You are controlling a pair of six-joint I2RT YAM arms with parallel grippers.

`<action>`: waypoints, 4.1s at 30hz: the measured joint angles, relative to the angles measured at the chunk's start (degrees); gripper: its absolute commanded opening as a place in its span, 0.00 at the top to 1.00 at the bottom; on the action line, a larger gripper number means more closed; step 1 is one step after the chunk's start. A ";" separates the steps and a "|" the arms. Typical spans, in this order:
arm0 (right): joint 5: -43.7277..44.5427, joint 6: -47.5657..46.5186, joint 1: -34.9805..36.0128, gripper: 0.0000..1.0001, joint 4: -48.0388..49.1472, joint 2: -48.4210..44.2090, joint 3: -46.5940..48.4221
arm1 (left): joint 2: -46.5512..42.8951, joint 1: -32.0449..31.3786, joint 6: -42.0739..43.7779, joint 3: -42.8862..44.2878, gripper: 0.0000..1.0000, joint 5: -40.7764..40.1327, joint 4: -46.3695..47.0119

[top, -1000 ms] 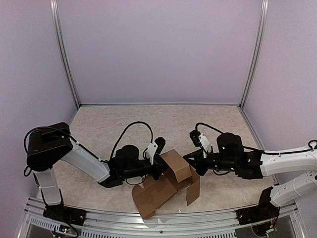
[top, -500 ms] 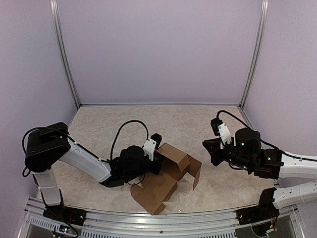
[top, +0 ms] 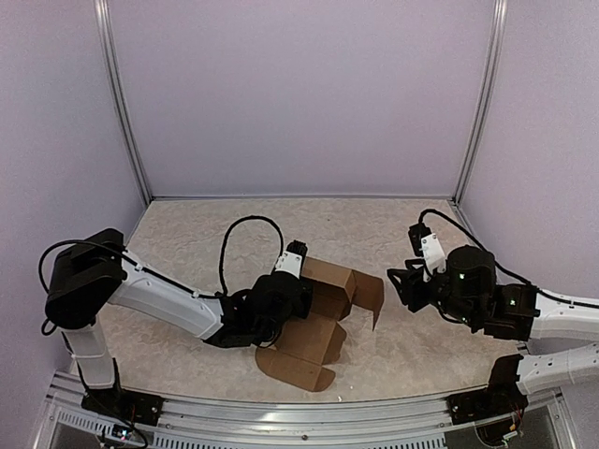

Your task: Fold the paper box

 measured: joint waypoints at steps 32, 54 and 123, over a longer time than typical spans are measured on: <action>-19.43 7.74 -1.38 0.68 9.09 23.71 9.86 | 3.69 -1.51 -44.83 15.10 1.00 -13.64 -54.88; -22.64 1.36 -5.99 0.31 -4.66 7.23 9.09 | -7.69 4.50 -35.28 5.29 1.00 11.67 -45.27; -47.60 10.36 -2.62 0.62 20.83 16.70 3.63 | -20.48 0.83 -29.31 6.45 1.00 9.60 -49.05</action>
